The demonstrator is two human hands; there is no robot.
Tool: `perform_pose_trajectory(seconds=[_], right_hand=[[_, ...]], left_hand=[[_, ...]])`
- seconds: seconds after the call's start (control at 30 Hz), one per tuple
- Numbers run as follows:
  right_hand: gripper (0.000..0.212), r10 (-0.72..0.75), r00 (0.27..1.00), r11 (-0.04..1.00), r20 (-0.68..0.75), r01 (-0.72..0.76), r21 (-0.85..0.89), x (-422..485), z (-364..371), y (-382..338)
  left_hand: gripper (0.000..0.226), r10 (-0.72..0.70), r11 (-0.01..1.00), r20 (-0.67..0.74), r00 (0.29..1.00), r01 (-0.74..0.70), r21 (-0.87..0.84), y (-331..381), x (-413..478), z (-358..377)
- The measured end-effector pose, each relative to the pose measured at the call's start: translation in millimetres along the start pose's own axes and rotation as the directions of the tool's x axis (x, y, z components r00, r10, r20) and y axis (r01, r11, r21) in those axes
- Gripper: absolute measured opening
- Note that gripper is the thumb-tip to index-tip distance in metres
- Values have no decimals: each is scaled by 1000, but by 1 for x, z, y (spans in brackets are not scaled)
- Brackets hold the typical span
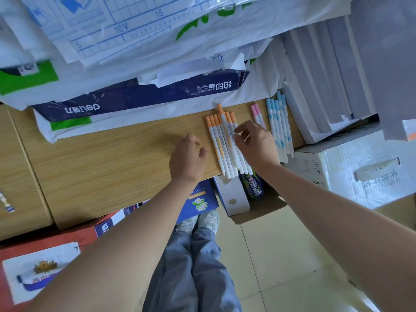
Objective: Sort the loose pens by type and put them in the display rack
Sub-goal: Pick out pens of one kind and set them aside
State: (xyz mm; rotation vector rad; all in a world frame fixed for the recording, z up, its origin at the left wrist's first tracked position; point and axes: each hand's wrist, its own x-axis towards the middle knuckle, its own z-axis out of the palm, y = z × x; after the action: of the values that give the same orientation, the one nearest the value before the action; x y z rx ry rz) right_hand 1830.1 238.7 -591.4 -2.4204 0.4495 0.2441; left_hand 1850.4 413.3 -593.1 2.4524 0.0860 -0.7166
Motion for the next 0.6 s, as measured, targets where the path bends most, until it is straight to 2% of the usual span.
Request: perform_pose_trajectory(seconds=[0.2, 0.33, 0.5, 0.6], right_hand=[[10, -173, 961, 983, 213, 154, 104, -18, 27, -75], [11, -255, 923, 965, 288, 223, 138, -32, 56, -135], [17, -276, 848, 960, 453, 268, 82, -55, 109, -205], [18, -267, 813, 959, 518, 277, 59, -76, 151, -247]], left_hand=[[11, 55, 998, -40, 998, -56, -34, -43, -28, -53], [9, 28, 999, -173, 984, -34, -36, -96, -46, -96], [11, -7, 999, -305, 952, -9, -51, -173, -65, -148], [12, -55, 998, -380, 923, 52, -16, -228, -81, -179]])
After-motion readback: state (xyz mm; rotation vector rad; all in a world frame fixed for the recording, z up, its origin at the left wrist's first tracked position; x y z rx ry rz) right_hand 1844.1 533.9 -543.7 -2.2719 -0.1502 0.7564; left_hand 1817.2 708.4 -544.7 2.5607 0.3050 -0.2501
